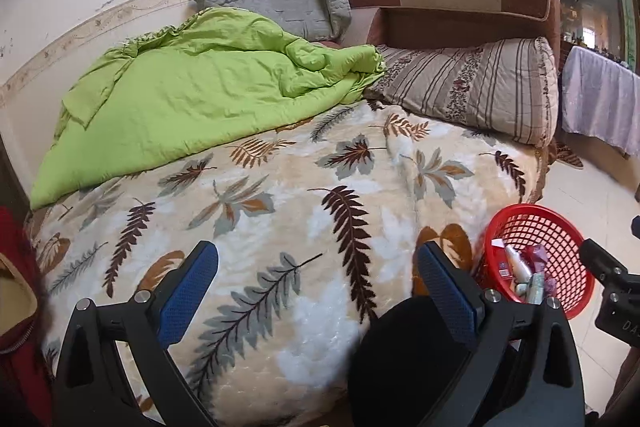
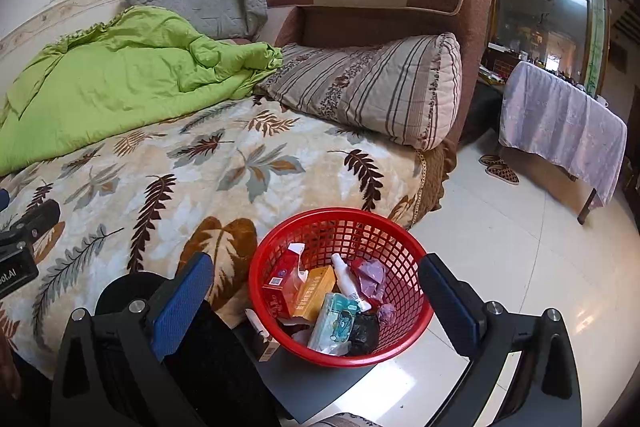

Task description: Collect trash

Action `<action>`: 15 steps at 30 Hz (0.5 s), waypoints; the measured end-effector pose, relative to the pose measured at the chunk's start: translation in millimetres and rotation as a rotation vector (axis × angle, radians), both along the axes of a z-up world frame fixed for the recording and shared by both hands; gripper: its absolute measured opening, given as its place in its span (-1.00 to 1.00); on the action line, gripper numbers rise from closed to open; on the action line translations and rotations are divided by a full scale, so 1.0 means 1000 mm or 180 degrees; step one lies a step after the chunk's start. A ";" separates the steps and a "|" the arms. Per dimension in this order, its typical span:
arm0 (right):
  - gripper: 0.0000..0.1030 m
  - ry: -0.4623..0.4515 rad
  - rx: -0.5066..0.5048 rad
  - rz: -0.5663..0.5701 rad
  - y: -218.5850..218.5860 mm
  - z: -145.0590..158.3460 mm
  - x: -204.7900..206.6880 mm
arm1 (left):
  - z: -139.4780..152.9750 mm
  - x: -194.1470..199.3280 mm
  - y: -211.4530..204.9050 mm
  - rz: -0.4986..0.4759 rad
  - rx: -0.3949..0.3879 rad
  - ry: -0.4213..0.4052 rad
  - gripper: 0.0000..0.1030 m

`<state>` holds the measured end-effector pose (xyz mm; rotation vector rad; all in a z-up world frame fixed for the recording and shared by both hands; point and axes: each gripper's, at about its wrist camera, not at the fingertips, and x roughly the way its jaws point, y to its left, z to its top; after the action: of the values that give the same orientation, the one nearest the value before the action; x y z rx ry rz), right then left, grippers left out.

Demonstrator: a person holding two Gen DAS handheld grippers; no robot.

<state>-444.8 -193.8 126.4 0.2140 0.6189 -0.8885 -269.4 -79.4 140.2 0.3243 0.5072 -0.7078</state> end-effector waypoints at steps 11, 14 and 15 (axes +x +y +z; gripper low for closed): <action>1.00 0.0007 0.0069 -0.0022 -0.003 -0.003 -0.001 | -0.002 0.003 0.002 0.0021 -0.0014 0.0033 0.93; 1.00 -0.0003 0.0084 -0.0030 -0.003 -0.003 -0.001 | -0.003 0.003 0.002 0.0038 0.0010 0.0023 0.93; 1.00 0.0004 0.0084 -0.0029 -0.003 -0.003 -0.001 | -0.003 0.004 0.002 0.0042 0.0026 0.0023 0.93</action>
<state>-446.0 -197.1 123.0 0.2403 0.6315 -0.8897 -265.4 -77.5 137.4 0.3260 0.5188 -0.6944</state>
